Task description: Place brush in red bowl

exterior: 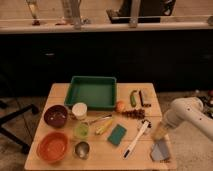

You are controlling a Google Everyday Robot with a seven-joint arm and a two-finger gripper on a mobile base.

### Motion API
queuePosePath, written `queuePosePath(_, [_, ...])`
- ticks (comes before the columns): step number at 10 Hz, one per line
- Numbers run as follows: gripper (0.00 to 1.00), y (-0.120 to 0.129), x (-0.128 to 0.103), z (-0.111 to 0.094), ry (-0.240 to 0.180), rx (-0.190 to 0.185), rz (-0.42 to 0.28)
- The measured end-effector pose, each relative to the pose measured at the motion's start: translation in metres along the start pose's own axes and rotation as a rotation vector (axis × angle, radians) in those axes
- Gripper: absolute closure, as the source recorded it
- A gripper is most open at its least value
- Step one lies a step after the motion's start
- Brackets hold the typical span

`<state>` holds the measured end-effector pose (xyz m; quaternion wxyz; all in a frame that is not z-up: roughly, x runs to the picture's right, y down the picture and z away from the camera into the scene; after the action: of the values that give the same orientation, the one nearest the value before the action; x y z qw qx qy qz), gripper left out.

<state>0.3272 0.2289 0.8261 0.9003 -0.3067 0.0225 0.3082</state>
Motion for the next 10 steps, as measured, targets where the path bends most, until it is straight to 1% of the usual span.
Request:
queuePosePath(3, [0.20,0.007,-0.007,-0.012,0.024,0.020,0.082])
queuePosePath(4, [0.20,0.012,-0.012,-0.015,0.031,0.025,0.131])
queuePosePath(5, [0.20,0.018,-0.017,-0.016,0.031,0.028,0.167])
queuePosePath(6, [0.20,0.026,-0.020,-0.018,0.026,0.032,0.210])
queuePosePath(7, [0.20,0.036,-0.025,-0.020,0.014,0.032,0.239])
queuePosePath(8, [0.20,0.044,-0.030,-0.022,-0.003,0.030,0.259])
queuePosePath(9, [0.20,0.057,-0.038,-0.025,-0.030,0.025,0.281])
queuePosePath(10, [0.20,0.064,-0.042,-0.026,-0.041,0.020,0.300])
